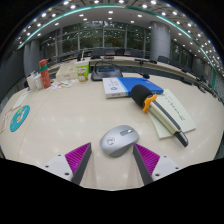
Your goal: Arrange mouse
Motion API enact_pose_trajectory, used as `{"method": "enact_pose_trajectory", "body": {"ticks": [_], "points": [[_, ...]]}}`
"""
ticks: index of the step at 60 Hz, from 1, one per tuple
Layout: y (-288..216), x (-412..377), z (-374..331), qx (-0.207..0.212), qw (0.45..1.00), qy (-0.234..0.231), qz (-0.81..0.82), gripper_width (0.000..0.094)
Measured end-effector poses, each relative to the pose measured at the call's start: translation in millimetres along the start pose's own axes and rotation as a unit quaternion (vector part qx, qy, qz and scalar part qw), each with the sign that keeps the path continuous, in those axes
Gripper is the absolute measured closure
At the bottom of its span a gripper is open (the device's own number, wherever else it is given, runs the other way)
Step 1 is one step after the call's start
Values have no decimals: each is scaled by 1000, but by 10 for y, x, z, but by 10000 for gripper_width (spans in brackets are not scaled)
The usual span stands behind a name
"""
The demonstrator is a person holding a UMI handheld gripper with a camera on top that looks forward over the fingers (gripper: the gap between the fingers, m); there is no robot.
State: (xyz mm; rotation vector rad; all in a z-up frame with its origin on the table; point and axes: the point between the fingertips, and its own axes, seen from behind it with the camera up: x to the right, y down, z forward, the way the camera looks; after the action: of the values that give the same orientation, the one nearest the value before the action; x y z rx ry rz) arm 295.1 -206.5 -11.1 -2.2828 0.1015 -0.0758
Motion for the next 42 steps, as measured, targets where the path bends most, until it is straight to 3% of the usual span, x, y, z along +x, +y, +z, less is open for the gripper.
{"method": "enact_pose_trajectory", "body": {"ticks": [14,20,24,42], "points": [[-314,3,341,13,1000,-21,14,113],[-397,15,459,21,1000,-13,5,253],[-423,72,498,26,1000,3,-4,428],[-432,85,492,23,1000,17,-9,569]]}}
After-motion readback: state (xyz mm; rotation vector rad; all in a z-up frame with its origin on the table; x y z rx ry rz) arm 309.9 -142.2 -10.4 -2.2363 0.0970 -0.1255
